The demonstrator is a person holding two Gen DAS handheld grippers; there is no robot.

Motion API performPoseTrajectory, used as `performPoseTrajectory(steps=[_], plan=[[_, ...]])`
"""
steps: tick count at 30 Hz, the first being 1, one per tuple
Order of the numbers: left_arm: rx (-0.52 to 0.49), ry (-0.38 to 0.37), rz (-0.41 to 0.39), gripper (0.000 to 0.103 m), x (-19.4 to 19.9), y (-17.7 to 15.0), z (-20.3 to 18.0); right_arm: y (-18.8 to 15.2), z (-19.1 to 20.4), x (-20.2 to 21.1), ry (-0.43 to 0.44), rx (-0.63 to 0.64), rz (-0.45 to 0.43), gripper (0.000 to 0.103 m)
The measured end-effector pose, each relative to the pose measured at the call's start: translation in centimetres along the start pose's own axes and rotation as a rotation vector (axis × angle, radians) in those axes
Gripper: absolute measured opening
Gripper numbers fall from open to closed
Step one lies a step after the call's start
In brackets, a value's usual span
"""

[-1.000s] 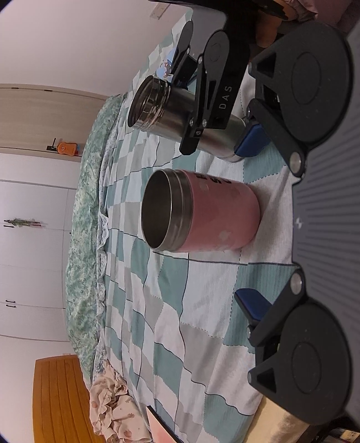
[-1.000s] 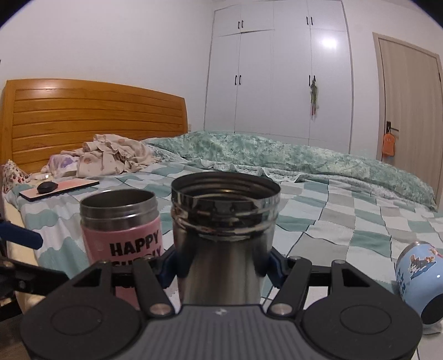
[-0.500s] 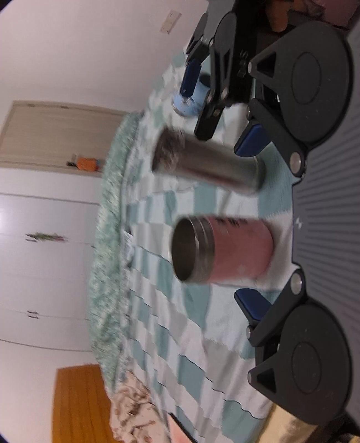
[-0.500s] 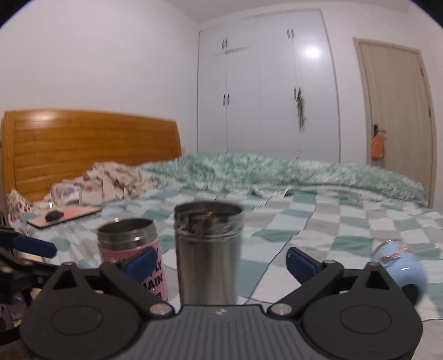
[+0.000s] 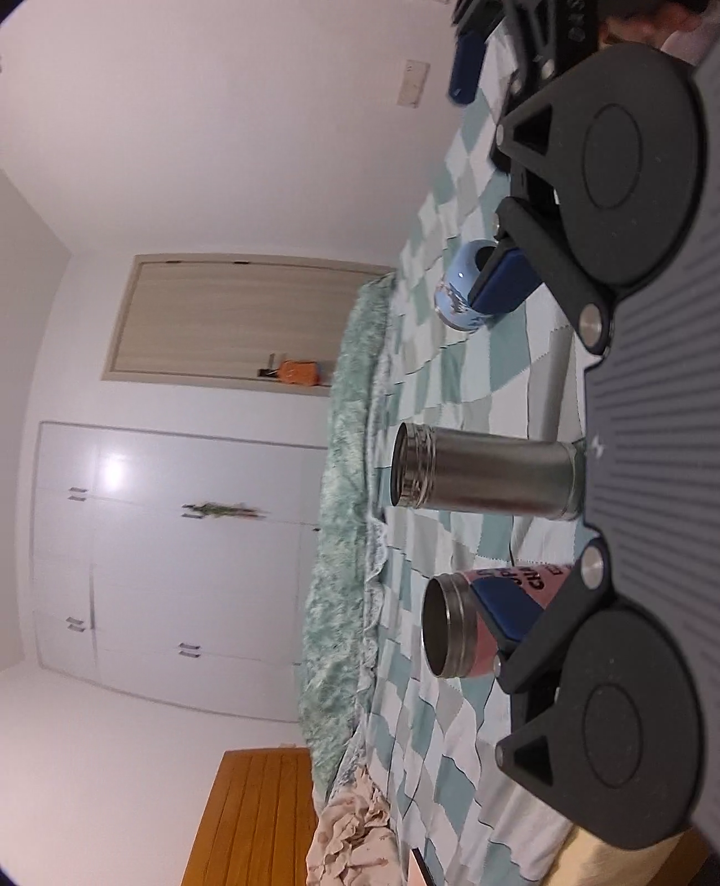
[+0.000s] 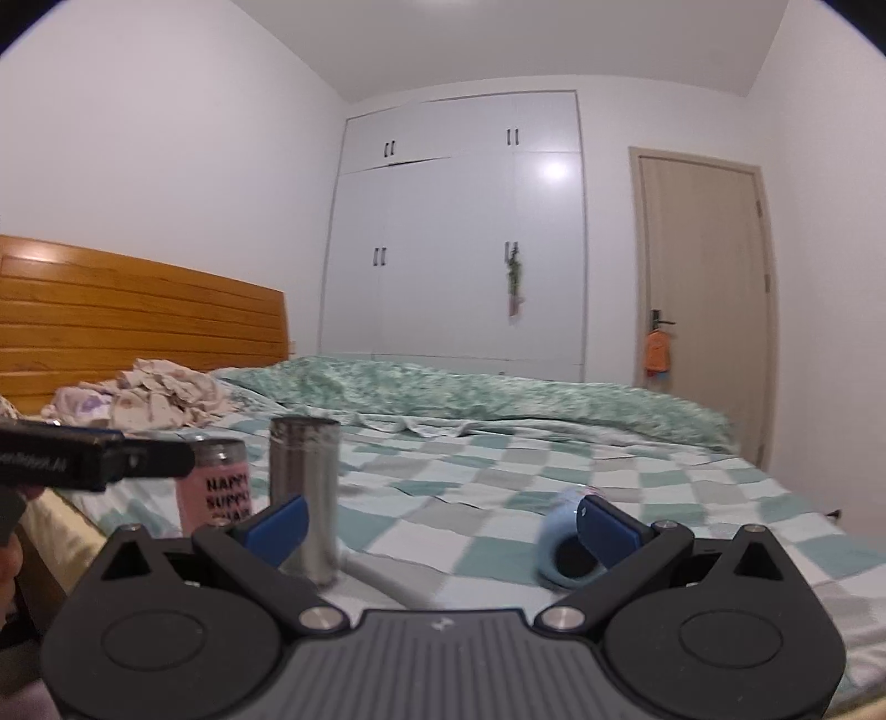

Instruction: Flip cup upright

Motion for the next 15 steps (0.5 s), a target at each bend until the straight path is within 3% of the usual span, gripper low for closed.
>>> performPoseTrajectory(steps=[6,15], plan=[[-0.006,0.047,-0.005,0.103,1.0,-2.1,-1.0,-1.4,-0.9,3.2,-0.039,-0.002,0.007,0.103],[-0.075,0.074,-0.001,0.103,1.2,-4.9,-1.3,-4.4,-2.0,4.0,-0.113,-0.003,0.021,0.103]])
Point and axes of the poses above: each gripper's, at about its wrist camera, not at the fingertips, and x roughly against the way its jaws point, z to its left, y to its top, the point moved 7 cm from there along -x, roughly the way its jaws point, and after that the axes turned 13 degrees about -z, right-handed, at the moved point
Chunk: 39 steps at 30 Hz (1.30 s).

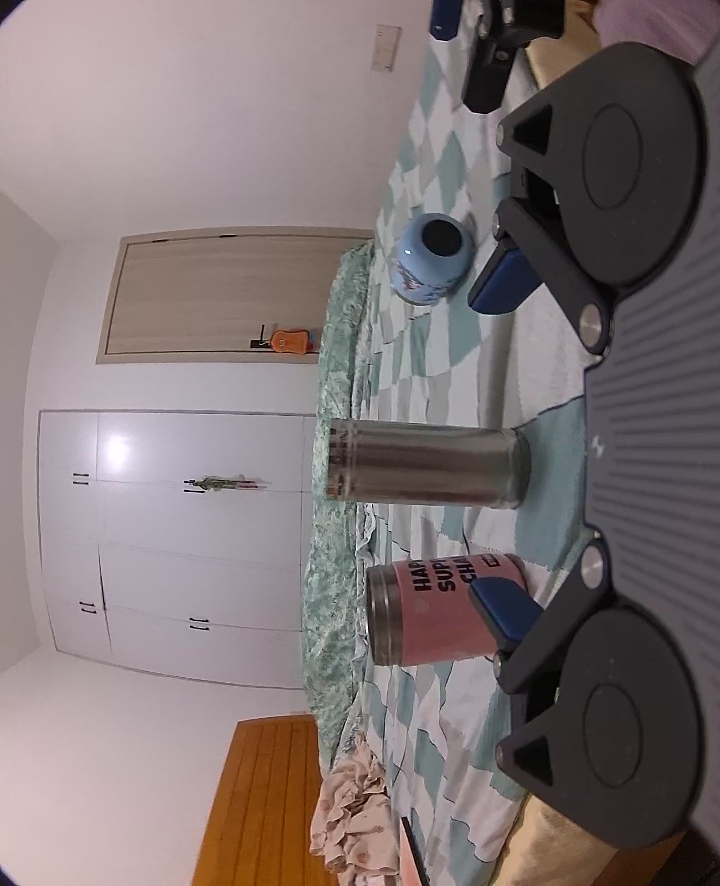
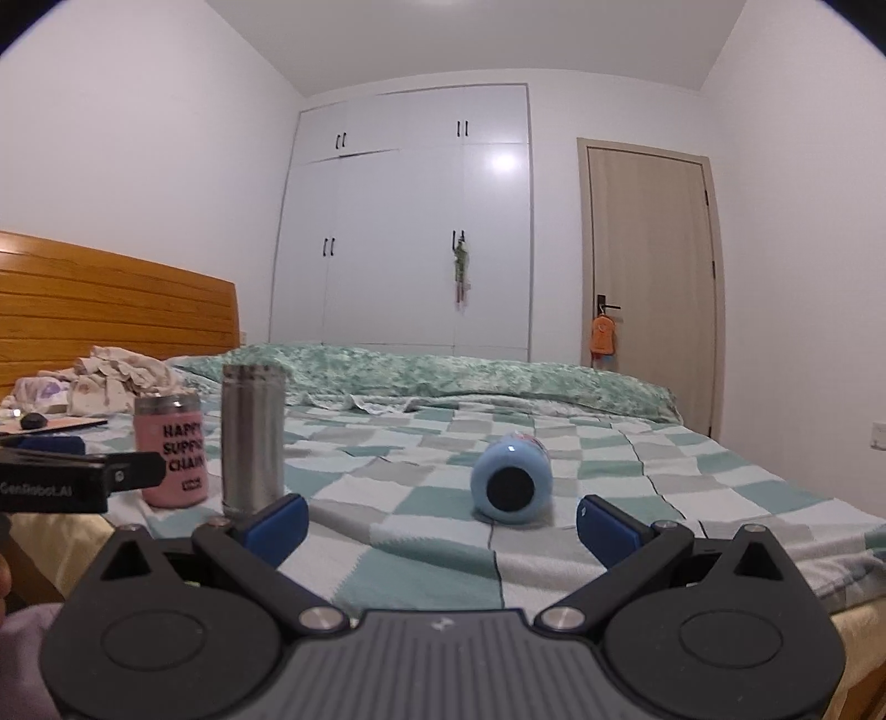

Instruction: Flip cup upright

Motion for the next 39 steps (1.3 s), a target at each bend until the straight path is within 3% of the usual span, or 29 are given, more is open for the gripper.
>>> performPoseTrajectory(steps=[39], plan=[[-0.04,0.002,-0.055,0.103,1.1,-1.0,-0.5,-0.9,0.4,0.0,-0.026,0.027,-0.026,0.103]])
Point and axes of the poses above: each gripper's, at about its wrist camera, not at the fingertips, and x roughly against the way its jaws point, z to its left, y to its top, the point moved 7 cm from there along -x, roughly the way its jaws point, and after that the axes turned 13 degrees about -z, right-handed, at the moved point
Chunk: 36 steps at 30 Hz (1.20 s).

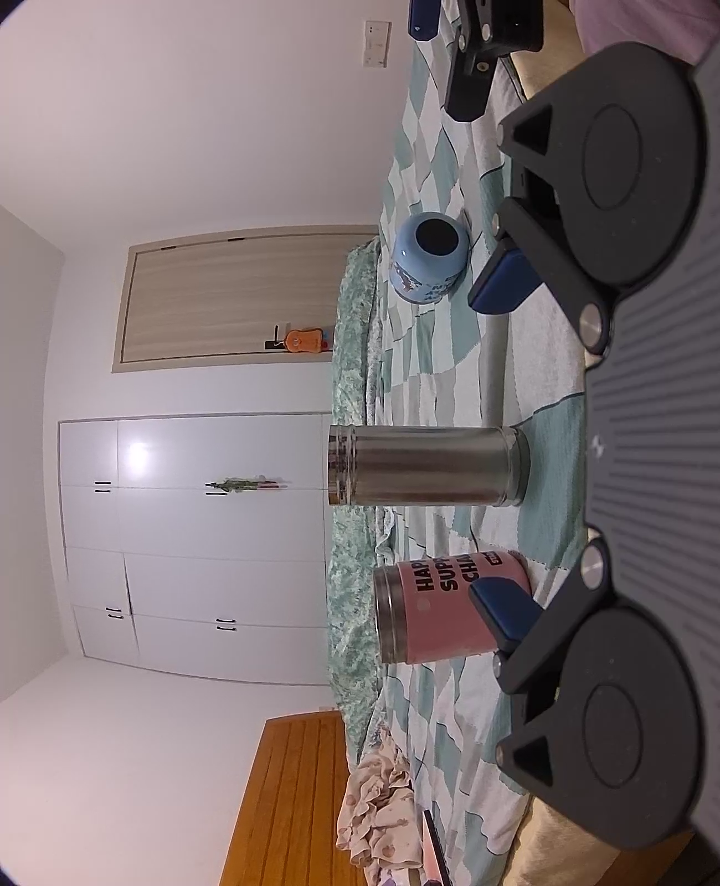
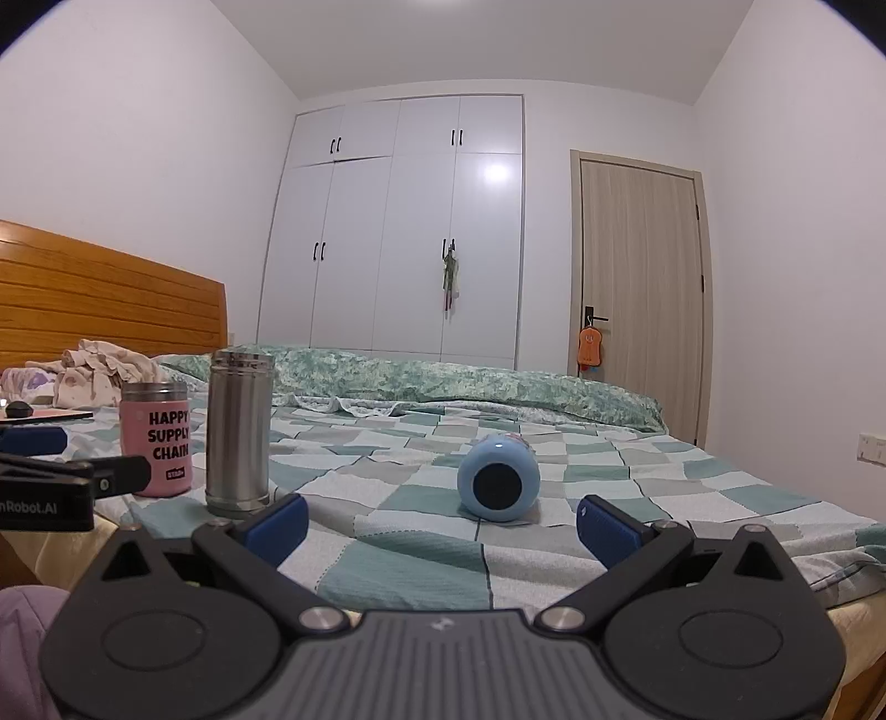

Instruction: Flip cup upright

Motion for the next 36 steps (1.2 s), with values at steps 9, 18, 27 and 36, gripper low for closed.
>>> performPoseTrajectory(steps=[9,18,27,36], plan=[[-0.002,-0.003,-0.004,0.103,0.19,-0.02,0.01,-0.02,-0.01,-0.01,0.0,0.002,-0.002,0.103],[-0.001,-0.003,-0.004,0.103,0.16,0.02,-0.03,-0.08,-0.08,-0.06,0.001,0.004,-0.003,0.103],[-0.002,-0.005,-0.006,0.103,0.19,0.07,-0.1,-0.1,-0.06,-0.05,0.001,0.005,-0.003,0.103],[-0.001,-0.007,-0.009,0.103,0.17,0.18,-0.15,-0.12,-0.06,-0.04,0.002,0.005,-0.003,0.103]])
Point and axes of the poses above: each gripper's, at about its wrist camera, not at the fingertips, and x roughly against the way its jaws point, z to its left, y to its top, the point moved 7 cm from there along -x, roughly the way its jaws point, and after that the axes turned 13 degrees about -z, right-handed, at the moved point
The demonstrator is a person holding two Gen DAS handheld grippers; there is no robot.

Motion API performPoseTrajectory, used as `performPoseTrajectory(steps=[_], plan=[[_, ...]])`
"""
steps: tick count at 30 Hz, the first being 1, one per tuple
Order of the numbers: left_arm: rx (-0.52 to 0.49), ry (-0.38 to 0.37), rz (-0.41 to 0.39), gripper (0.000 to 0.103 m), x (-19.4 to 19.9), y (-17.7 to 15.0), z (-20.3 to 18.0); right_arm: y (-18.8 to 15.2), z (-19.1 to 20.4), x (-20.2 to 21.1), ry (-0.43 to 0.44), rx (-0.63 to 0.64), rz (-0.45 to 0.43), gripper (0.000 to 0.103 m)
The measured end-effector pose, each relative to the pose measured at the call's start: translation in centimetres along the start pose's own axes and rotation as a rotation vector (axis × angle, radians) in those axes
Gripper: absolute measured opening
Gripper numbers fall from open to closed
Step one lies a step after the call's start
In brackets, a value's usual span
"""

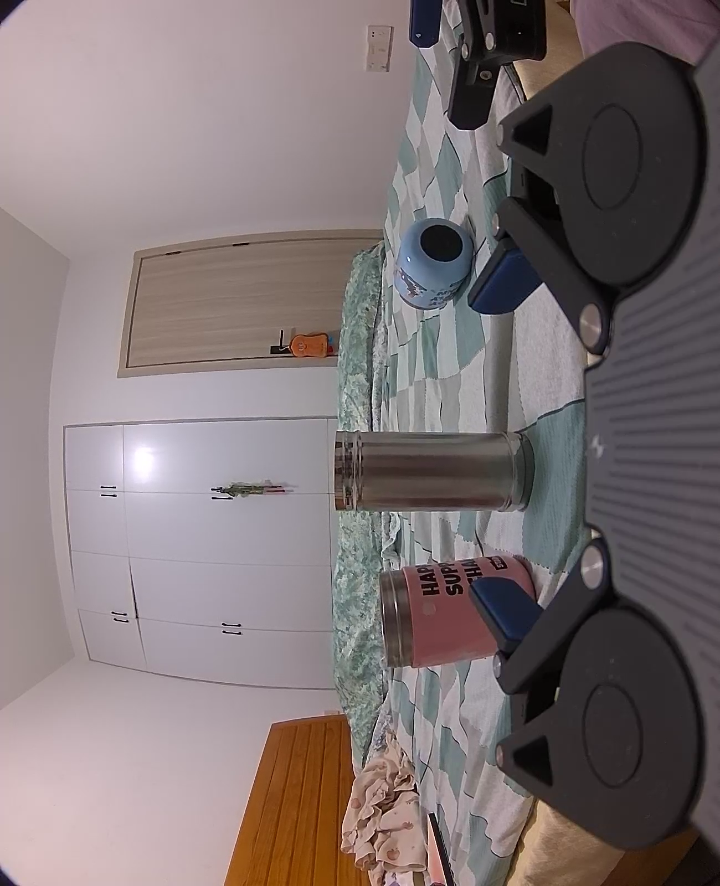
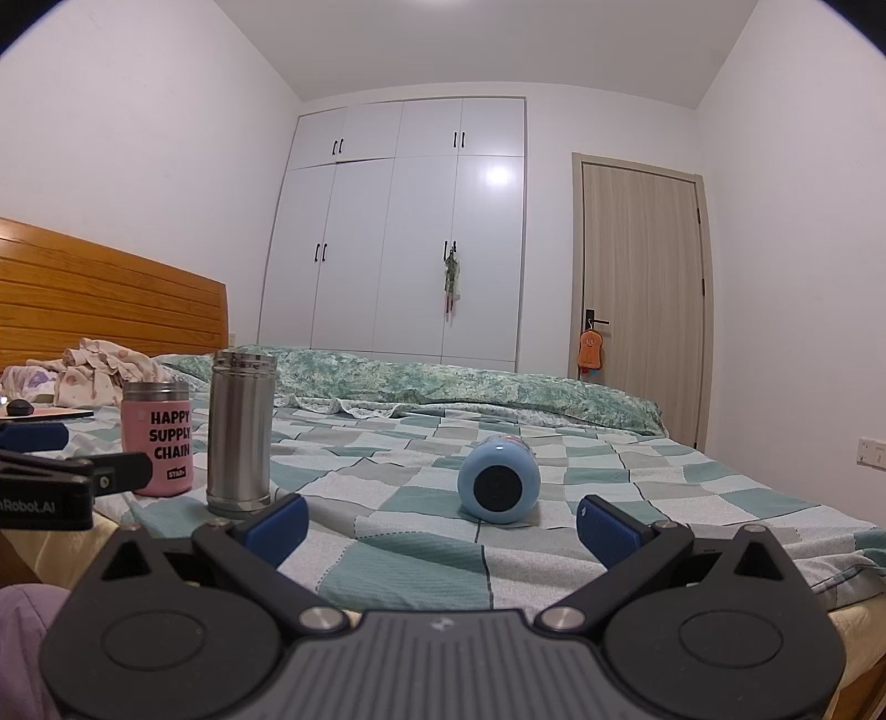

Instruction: Flip cup upright

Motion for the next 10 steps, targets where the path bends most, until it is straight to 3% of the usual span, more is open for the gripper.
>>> performPoseTrajectory(steps=[10], plan=[[0.0,-0.001,-0.003,0.103,0.01,0.11,0.1,-0.01,0.04,0.01,0.0,0.001,0.0,0.103]])
Point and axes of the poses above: each gripper's, at about its wrist camera, not at the fingertips, and x roughly against the way its jaws point, z to its left, y to its top, the point moved 7 cm from there along -x, roughly the way its jaws point, and after that the axes turned 13 degrees about -z, right-handed, at the moved point
